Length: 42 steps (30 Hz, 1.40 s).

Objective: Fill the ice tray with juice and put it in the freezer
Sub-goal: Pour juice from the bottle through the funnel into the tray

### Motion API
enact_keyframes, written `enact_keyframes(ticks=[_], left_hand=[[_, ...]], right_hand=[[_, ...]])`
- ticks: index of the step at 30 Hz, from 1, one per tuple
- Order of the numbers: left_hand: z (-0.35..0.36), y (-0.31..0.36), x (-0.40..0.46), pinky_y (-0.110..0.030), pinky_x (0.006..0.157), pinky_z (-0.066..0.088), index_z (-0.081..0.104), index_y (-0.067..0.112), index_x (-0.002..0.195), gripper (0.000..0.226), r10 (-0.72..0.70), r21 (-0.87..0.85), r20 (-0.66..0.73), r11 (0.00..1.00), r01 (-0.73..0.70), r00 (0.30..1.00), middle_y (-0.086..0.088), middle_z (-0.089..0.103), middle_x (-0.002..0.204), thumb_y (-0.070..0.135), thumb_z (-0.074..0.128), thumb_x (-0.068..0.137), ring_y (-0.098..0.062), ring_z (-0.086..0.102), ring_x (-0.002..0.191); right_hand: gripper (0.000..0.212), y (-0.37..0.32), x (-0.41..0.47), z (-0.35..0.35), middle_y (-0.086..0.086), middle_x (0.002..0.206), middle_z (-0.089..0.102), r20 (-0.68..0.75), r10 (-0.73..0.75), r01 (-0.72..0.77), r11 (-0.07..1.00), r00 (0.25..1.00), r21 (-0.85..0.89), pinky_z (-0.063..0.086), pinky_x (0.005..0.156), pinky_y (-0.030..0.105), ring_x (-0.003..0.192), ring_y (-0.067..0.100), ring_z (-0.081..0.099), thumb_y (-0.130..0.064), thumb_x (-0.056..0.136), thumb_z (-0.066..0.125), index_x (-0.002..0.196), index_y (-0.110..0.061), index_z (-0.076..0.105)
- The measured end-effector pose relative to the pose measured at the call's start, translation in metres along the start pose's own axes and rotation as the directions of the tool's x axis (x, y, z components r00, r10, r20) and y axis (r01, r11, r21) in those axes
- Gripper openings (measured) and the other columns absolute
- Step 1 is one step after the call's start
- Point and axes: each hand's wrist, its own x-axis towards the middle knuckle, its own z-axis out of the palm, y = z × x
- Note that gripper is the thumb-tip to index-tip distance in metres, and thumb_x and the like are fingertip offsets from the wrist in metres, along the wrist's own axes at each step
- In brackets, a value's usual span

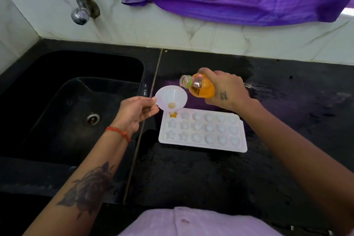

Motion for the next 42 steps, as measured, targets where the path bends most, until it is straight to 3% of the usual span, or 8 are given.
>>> enact_keyframes(ticks=[6, 15, 24, 31, 38, 42], left_hand=[[0.01, 0.005, -0.007, -0.017, 0.05, 0.053, 0.065, 0.002, 0.077, 0.004, 0.026, -0.03, 0.051, 0.999, -0.025, 0.998, -0.002, 0.071, 0.058, 0.0, 0.068, 0.079, -0.009, 0.068, 0.053], [0.026, -0.002, -0.012, -0.017, 0.049, 0.053, 0.064, 0.002, 0.072, 0.008, -0.004, -0.013, 0.092, 1.0, 0.006, 0.996, -0.002, 0.07, 0.054, 0.0, 0.068, 0.079, -0.011, 0.068, 0.051], [0.033, -0.005, -0.014, -0.016, 0.047, 0.053, 0.065, 0.001, 0.075, 0.006, -0.028, 0.023, 0.065, 0.999, 0.026, 0.997, -0.003, 0.07, 0.054, 0.002, 0.069, 0.078, -0.01, 0.068, 0.051], [0.035, -0.004, -0.014, -0.017, 0.048, 0.052, 0.066, 0.002, 0.078, 0.005, -0.031, 0.045, 0.042, 0.999, 0.029, 0.999, -0.008, 0.07, 0.066, 0.003, 0.07, 0.078, -0.011, 0.069, 0.052], [0.034, -0.002, -0.016, -0.017, 0.048, 0.053, 0.065, 0.001, 0.077, 0.004, -0.024, 0.036, 0.055, 0.999, 0.022, 0.998, -0.006, 0.069, 0.059, 0.002, 0.069, 0.079, -0.01, 0.068, 0.051], [0.034, 0.0, -0.017, -0.017, 0.048, 0.053, 0.065, 0.002, 0.078, 0.003, -0.017, 0.024, 0.058, 1.0, 0.015, 0.998, -0.002, 0.07, 0.054, 0.002, 0.068, 0.079, -0.01, 0.068, 0.051]], right_hand=[[0.075, 0.007, -0.009, -0.008, 0.006, 0.106, 0.066, -0.055, 0.041, -0.033, 0.988, 0.998, 0.149, 0.038, 0.068, 0.028, 0.092, 0.028, 0.063, -0.038, 0.066, 0.08, 0.13, -0.026, 0.043], [0.07, 0.015, -0.021, -0.009, 0.007, 0.111, 0.064, 0.009, 0.004, -0.003, 0.998, 1.0, -0.068, 0.041, 0.065, 0.027, 0.092, 0.028, 0.063, -0.039, 0.074, 0.075, 0.133, -0.028, 0.038], [0.073, 0.023, -0.024, -0.003, 0.005, 0.107, 0.065, 0.046, -0.008, 0.019, 0.972, 0.999, -0.235, 0.033, 0.057, 0.023, 0.086, 0.024, 0.063, -0.036, 0.071, 0.077, 0.131, -0.031, 0.037], [0.071, 0.022, -0.023, -0.005, 0.005, 0.108, 0.065, 0.063, -0.004, 0.02, 0.966, 0.998, -0.258, 0.036, 0.059, 0.024, 0.088, 0.025, 0.063, -0.034, 0.074, 0.075, 0.132, -0.031, 0.035], [0.068, 0.02, -0.023, -0.007, 0.005, 0.106, 0.064, 0.053, 0.004, 0.009, 0.97, 0.999, -0.242, 0.034, 0.059, 0.025, 0.087, 0.025, 0.062, -0.035, 0.075, 0.073, 0.133, -0.031, 0.036], [0.065, 0.019, -0.024, -0.011, 0.003, 0.103, 0.064, 0.046, 0.044, -0.037, 0.988, 0.998, -0.147, 0.034, 0.059, 0.025, 0.086, 0.025, 0.062, -0.037, 0.076, 0.071, 0.131, -0.031, 0.037]])
